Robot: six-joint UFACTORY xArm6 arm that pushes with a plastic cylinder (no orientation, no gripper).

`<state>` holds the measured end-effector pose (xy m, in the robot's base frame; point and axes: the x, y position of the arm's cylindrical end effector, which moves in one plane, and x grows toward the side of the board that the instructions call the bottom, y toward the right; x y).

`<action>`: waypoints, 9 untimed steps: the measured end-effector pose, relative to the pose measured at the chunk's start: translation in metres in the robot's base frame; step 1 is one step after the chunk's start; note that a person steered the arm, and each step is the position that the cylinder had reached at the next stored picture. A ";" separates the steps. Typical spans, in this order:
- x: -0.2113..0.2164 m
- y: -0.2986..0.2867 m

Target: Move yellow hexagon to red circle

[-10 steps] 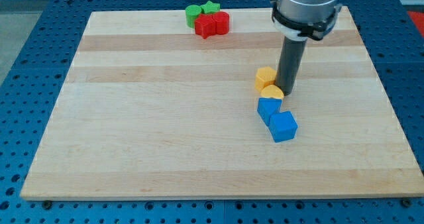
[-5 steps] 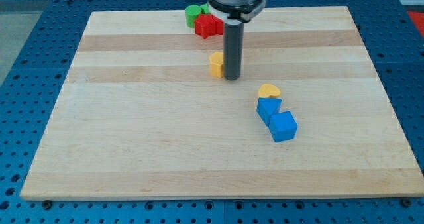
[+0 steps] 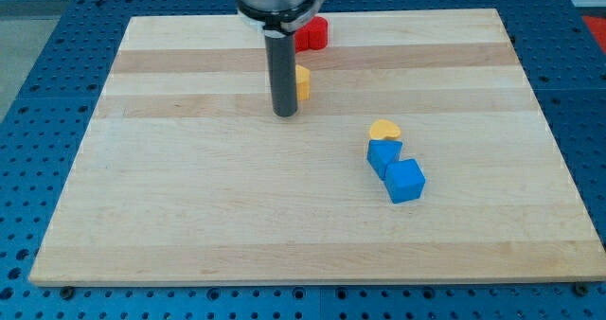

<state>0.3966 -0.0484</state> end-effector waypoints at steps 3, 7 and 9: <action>-0.011 -0.005; -0.021 0.013; -0.031 0.031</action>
<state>0.3656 -0.0175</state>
